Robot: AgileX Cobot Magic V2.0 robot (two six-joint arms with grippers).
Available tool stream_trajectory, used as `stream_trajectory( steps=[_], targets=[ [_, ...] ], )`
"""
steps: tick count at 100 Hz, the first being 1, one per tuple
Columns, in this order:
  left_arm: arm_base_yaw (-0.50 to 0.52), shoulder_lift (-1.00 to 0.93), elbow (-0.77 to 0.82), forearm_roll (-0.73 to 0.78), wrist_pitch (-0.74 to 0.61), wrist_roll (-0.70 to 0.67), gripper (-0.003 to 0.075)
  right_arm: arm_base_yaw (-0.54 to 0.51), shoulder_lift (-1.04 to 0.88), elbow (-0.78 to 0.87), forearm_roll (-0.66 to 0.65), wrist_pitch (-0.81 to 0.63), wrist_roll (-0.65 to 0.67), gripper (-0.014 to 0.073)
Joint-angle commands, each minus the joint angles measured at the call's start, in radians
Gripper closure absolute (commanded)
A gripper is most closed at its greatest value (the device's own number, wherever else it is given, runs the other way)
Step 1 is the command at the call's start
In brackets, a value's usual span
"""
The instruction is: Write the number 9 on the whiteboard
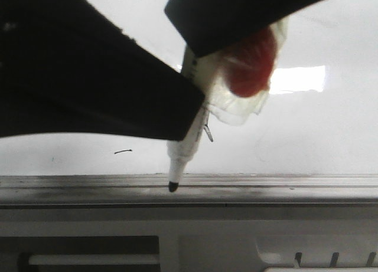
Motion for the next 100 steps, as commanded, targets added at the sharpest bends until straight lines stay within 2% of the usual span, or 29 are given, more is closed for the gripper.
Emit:
stream_trajectory(
  steps=[1, 32, 39, 52, 68, 73, 80, 92, 100],
  targets=[
    [-0.007, -0.01, -0.039, -0.046, -0.024, -0.001, 0.0407, 0.028, 0.0, -0.036, 0.034, -0.075, -0.009, 0.0671],
    [-0.007, -0.01, -0.039, -0.048, 0.018, 0.006, 0.0411, 0.059, 0.044, -0.036, 0.045, -0.128, -0.009, 0.0671],
    [-0.007, -0.01, -0.039, -0.054, -0.003, 0.006, 0.0475, 0.059, 0.044, -0.036, 0.047, -0.128, -0.009, 0.0671],
    [-0.007, -0.01, -0.039, -0.06, -0.017, 0.006, 0.0738, 0.059, 0.044, -0.036, 0.047, -0.128, -0.009, 0.0671],
    [-0.007, -0.01, -0.039, -0.073, -0.008, 0.006, 0.074, 0.059, 0.044, -0.036, 0.054, -0.126, -0.009, 0.0651],
    [-0.007, -0.01, -0.039, -0.087, -0.008, 0.006, 0.074, 0.059, 0.044, -0.036, 0.054, -0.126, -0.009, 0.0603],
    [-0.007, -0.01, -0.039, -0.098, -0.008, 0.004, 0.074, 0.059, 0.044, -0.036, 0.054, -0.125, -0.009, 0.0475],
    [-0.007, -0.01, -0.032, -0.1, 0.0, -0.011, 0.0741, 0.04, 0.038, -0.036, 0.046, -0.12, -0.009, 0.0134],
    [-0.001, -0.013, -0.008, -0.102, -0.002, -0.04, 0.074, 0.009, 0.017, -0.036, 0.039, -0.113, -0.009, -0.0001]
  ],
)
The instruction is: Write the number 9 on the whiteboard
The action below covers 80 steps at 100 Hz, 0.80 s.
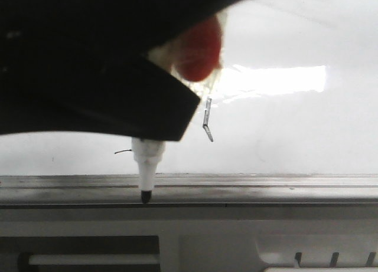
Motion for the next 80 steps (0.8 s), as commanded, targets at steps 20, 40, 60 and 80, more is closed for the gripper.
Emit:
stream_trajectory(
  steps=[20, 40, 60, 80],
  targets=[
    [0.043, -0.015, 0.064, -0.087, -0.028, -0.06, 0.074, -0.119, -0.124, -0.032, 0.015, -0.032, -0.01, 0.0068],
    [0.051, -0.015, 0.076, -0.163, -0.109, -0.062, 0.0741, -0.155, -0.22, -0.032, 0.016, -0.032, -0.01, 0.0557],
    [0.051, 0.0, 0.057, -0.3, -0.383, -0.135, 0.0741, -0.179, -0.242, -0.03, 0.015, -0.025, 0.001, 0.066],
    [0.002, 0.08, -0.007, -0.406, -0.526, -0.135, 0.0741, -0.187, -0.242, -0.021, 0.015, -0.002, 0.009, 0.066]
  ],
)
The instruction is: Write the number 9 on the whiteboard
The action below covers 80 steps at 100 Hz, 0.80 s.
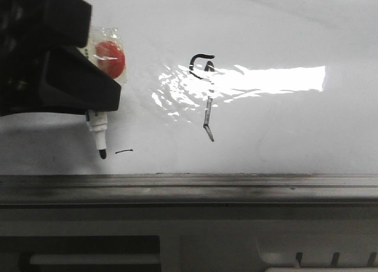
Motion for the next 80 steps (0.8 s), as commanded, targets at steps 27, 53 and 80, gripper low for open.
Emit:
stream_trajectory(
  steps=[27, 53, 80],
  targets=[
    [-0.173, 0.109, -0.163, -0.205, -0.432, 0.217, 0.0741, -0.007, -0.005, -0.026, 0.013, -0.028, 0.004, 0.066],
    [-0.154, 0.184, -0.232, -0.205, -0.428, 0.195, 0.0741, -0.007, 0.003, -0.026, 0.021, -0.028, 0.004, 0.066],
    [-0.084, 0.205, -0.232, -0.205, -0.391, 0.193, 0.0741, -0.007, 0.003, -0.026, 0.036, -0.028, 0.01, 0.066]
  ],
)
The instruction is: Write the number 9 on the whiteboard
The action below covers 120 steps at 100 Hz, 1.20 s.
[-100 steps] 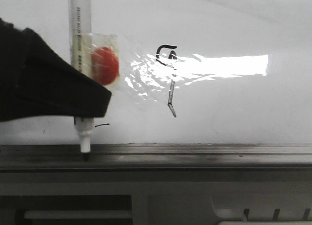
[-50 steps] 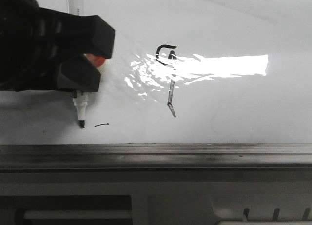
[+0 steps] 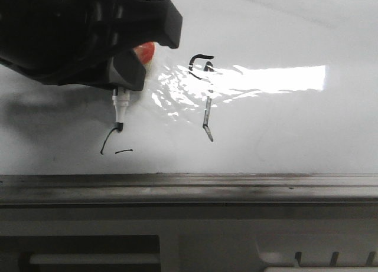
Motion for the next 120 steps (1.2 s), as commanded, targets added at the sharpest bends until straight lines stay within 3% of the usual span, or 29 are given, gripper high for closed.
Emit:
stream_trajectory(
  steps=[1, 17, 29, 55, 82, 102, 120],
  targets=[
    [0.045, 0.002, -0.024, -0.015, -0.019, -0.006, 0.0741, -0.005, -0.001, -0.028, 0.017, -0.065, 0.005, 0.066],
    [0.121, 0.002, -0.024, -0.015, 0.109, -0.011, 0.0739, -0.005, -0.001, -0.028, 0.017, -0.065, 0.005, 0.066],
    [0.15, 0.002, -0.024, -0.015, 0.126, -0.011, 0.072, -0.005, -0.001, -0.028, 0.018, -0.065, 0.005, 0.066],
    [0.162, 0.007, -0.024, -0.015, 0.122, -0.011, 0.0423, -0.005, -0.001, -0.028, 0.051, -0.066, 0.005, 0.066],
    [0.162, 0.057, -0.024, -0.015, 0.122, -0.011, 0.0342, -0.005, -0.001, -0.028, 0.053, -0.068, 0.005, 0.066],
    [0.136, -0.016, -0.024, -0.015, 0.124, -0.011, 0.0122, -0.005, -0.001, -0.028, 0.049, -0.068, 0.005, 0.0659],
    [0.014, -0.213, -0.02, -0.015, 0.081, -0.009, 0.0123, -0.005, -0.039, -0.028, -0.013, -0.065, 0.005, 0.0648]
  ],
)
